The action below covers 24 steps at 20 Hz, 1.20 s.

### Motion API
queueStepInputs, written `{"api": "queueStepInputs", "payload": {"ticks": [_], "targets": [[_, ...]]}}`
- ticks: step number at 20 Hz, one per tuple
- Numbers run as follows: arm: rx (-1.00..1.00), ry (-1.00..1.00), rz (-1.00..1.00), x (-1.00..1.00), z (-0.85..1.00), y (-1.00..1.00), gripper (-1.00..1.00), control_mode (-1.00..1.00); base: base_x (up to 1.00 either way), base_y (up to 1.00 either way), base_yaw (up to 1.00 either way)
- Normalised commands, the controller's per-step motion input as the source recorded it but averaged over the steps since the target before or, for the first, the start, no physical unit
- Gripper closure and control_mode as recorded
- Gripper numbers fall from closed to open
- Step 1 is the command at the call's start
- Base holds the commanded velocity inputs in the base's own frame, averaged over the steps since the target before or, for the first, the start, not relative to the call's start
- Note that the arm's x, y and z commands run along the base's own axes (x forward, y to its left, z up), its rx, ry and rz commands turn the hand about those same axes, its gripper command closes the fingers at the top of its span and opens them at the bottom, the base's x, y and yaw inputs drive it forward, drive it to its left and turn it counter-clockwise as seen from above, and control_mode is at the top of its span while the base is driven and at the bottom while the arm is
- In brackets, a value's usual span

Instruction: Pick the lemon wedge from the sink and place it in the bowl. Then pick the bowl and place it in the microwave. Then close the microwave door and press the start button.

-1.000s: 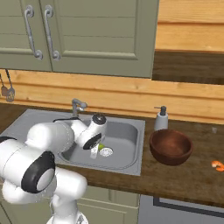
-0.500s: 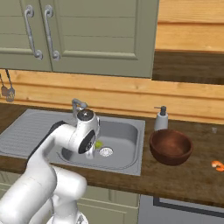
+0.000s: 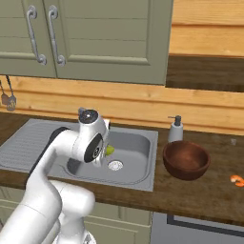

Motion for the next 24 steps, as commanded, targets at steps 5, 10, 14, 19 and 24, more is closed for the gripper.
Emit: {"api": "queueStepInputs", "payload": {"ticks": [5,10,14,19,24], "targets": [[-0.02,0.05,-0.02,-0.01,0.78,-0.77,1.00,-1.00,0.00,0.00,0.00],[-0.13,0.06,0.00,0.00,0.24,-0.99,1.00,-1.00,0.00,0.00,0.00],[-0.14,0.09,0.00,0.15,-0.08,-1.00,1.00,-1.00,0.00,0.00,0.00],[-0.11,0.18,-0.01,0.55,-0.27,-1.00,1.00,-1.00,0.00,0.00,0.00],[0.00,0.14,-0.01,0.52,-0.29,-0.96,1.00,-1.00,0.00,0.00,0.00]]}}
